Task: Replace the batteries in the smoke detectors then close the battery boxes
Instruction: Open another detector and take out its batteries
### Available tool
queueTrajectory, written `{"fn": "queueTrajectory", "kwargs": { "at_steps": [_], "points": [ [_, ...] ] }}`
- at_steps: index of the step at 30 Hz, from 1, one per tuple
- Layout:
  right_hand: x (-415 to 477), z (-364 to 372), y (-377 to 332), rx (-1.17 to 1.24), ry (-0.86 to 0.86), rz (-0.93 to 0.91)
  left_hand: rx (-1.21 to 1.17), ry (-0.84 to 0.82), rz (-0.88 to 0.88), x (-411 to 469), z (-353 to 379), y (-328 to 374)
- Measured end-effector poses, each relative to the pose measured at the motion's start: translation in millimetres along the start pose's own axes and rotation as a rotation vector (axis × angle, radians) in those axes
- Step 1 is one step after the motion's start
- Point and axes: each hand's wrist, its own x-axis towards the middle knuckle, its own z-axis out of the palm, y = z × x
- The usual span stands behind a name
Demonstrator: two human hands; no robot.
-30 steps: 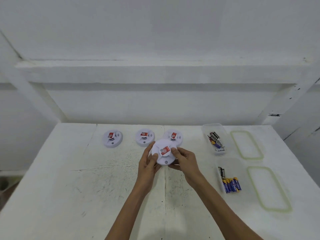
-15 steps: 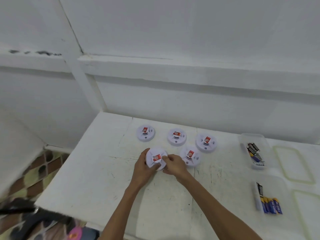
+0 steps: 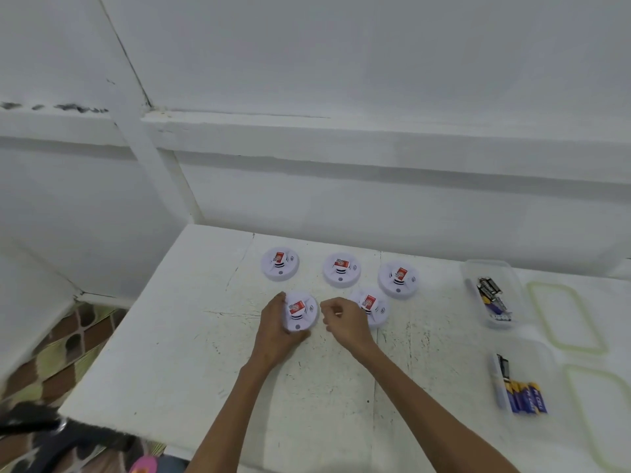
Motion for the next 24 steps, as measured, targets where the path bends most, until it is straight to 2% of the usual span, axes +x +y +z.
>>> {"fn": "queueTrajectory", "kwargs": {
  "at_steps": [2,4,8,12,16,19,24],
  "points": [
    [-1.0,-11.8,-1.4,-0.072,0.089,-0.098,0.029,0.004,0.007,3.8,6.0,0.7],
    [-2.8,-25.9,-1.5,-0.128,0.175,-0.157,0.084,0.02,0.089,8.2,13.2,5.5],
    [-3.1,-51.4,11.5,-0.194,0.287,-0.178,0.186,-0.055,0.238,7.3,30.3,38.6],
    [-5.5,-70.2,25.2,-0.243,0.338,-0.151,0.138,-0.17,0.252,11.2,56.7,57.8],
    [-6.4,-79.3,41.5,-0.4,0.246,-0.061,0.121,-0.249,0.256,15.3,75.1,74.0],
    [1.1,-79.2,58.4,-0.409,0.13,0.016,0.133,-0.271,0.239,20.8,86.4,79.0],
    [8.4,-77.2,82.8,-0.466,0.097,-0.059,0.12,-0.265,0.253,23.9,96.1,79.7]
  ]
}}
